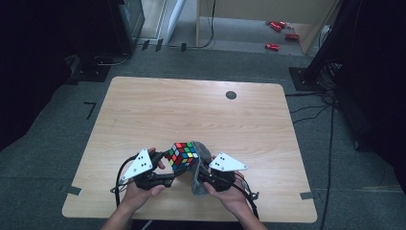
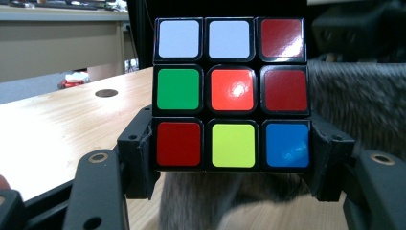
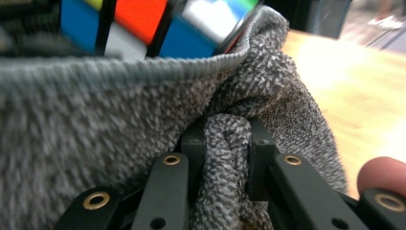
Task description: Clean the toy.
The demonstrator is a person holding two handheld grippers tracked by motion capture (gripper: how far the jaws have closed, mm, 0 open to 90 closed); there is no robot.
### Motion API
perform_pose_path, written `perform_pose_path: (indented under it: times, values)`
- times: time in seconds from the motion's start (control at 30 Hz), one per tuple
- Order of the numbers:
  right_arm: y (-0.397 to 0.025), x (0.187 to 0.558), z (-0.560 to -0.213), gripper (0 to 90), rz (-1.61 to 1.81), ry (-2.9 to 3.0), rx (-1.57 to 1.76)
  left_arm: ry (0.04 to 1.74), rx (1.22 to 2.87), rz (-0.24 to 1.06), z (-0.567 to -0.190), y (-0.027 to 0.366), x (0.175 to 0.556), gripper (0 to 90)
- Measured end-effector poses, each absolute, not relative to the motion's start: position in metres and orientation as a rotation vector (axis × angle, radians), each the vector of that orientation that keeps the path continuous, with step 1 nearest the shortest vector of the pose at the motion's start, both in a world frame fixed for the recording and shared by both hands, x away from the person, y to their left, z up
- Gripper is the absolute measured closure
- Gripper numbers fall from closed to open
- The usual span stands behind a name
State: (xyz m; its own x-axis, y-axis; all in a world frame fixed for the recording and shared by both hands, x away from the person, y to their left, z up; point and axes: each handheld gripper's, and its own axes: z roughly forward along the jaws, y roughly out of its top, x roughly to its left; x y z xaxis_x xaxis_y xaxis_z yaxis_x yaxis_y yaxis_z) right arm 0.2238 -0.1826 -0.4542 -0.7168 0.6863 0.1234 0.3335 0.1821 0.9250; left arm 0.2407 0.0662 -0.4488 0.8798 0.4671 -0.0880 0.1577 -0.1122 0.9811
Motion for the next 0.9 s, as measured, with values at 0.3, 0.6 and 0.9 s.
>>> perform_pose_path:
  times: [0.3, 0.6, 0.9]
  values:
    - [-0.191, 0.228, -0.448, 75.9, 1.566, 2.113, 1.018, 0.487, 1.731, 0.279, -0.453, 0.065, 0.243, 34.9]
    - [-0.184, 0.225, -0.457, 76.5, 1.553, 2.143, 1.041, 0.494, 1.71, 0.282, -0.451, 0.064, 0.242, 34.9]
    - [-0.195, 0.227, -0.444, 76.2, 1.597, 2.066, 1.057, 0.494, 1.723, 0.285, -0.453, 0.065, 0.242, 34.9]
